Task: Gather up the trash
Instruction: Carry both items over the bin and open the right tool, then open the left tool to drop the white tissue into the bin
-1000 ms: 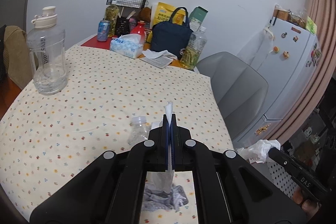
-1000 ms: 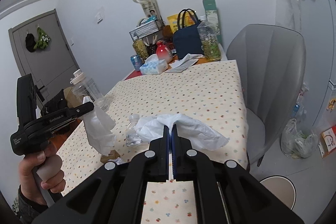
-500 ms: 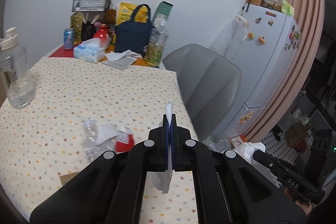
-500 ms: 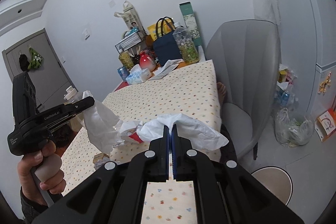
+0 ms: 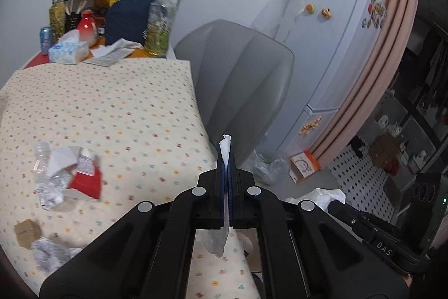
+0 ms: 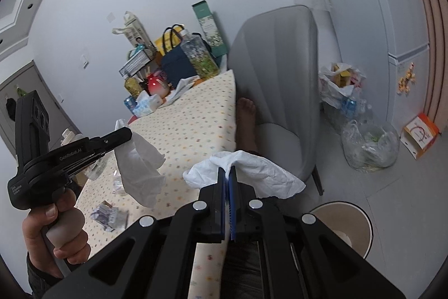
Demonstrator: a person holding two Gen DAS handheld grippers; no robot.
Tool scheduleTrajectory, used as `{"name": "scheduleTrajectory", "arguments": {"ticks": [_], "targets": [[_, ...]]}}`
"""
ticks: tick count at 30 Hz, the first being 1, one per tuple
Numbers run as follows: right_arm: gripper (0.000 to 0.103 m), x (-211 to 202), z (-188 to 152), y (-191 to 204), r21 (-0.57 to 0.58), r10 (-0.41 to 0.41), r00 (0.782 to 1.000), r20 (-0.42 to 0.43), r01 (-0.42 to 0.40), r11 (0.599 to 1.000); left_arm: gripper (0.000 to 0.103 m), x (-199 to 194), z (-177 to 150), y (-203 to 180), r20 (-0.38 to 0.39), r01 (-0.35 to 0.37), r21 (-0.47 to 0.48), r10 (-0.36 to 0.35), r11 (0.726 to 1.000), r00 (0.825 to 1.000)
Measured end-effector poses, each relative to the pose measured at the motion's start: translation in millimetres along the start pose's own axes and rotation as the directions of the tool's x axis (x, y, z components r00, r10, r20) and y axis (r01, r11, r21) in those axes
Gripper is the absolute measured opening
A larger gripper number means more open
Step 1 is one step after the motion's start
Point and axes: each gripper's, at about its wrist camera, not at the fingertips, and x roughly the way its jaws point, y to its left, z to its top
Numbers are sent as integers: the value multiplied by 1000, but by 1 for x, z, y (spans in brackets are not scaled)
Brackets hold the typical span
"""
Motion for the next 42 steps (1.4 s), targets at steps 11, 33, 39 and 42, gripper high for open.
{"name": "scheduleTrajectory", "arguments": {"ticks": [11,33,39,42], "targets": [[4,23,-25,-68,97,-70,994,-80,77,992,3,61,-16,-34,-116,41,33,-37,999,993],[64,90,-81,-161,265,-131,956,-262,202,943,3,124,-43,-57,-261,58,64,-40,996,965],[64,60,-72,-179,290,-172,963,-208,228,929,3,134,-50,-76,-289,85,90,-56,992,956],[64,38,-66,-187,303,-198,964,-175,244,921,3,141,-55,-91,-308,112,105,-74,988,949]]}}
